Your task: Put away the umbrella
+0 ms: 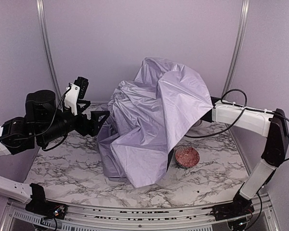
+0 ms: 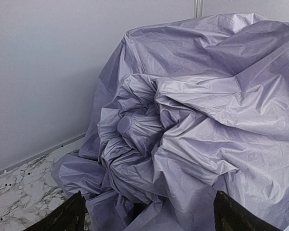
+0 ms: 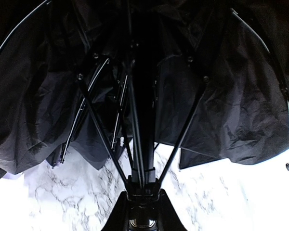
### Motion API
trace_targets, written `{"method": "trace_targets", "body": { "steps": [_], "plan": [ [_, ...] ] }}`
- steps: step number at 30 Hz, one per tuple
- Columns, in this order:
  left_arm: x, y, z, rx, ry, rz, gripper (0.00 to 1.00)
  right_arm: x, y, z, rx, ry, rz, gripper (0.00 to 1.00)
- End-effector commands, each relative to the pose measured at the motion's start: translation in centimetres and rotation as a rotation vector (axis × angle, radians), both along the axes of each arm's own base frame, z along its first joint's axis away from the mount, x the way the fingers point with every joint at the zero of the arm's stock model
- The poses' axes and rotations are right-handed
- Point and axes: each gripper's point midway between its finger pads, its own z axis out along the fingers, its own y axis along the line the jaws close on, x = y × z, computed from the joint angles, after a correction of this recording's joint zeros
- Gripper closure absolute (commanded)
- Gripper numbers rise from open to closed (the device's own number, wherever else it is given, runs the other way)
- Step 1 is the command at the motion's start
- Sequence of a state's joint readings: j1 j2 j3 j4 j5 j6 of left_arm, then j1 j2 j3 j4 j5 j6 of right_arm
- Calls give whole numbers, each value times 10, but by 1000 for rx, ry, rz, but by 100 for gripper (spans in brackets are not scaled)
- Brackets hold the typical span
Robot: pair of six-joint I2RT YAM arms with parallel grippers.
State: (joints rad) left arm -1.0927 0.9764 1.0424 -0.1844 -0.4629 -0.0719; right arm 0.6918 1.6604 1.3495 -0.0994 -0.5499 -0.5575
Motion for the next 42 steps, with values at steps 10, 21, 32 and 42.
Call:
{"method": "trace_targets", "body": {
  "steps": [10, 21, 32, 42],
  "plan": [
    [-10, 7, -23, 42, -6, -58, 17, 26, -19, 95, -39, -197, -100, 89],
    [-38, -23, -86, 68, -3, -299, 42, 20, -38, 183, -27, -339, -139, 90],
    [-46, -61, -139, 65, -113, -451, 32, -3, -51, 221, 30, -396, -122, 89],
    [-30, -104, -174, 28, -56, -470, 36, -10, -50, 230, 70, -390, -104, 90]
  ]
}}
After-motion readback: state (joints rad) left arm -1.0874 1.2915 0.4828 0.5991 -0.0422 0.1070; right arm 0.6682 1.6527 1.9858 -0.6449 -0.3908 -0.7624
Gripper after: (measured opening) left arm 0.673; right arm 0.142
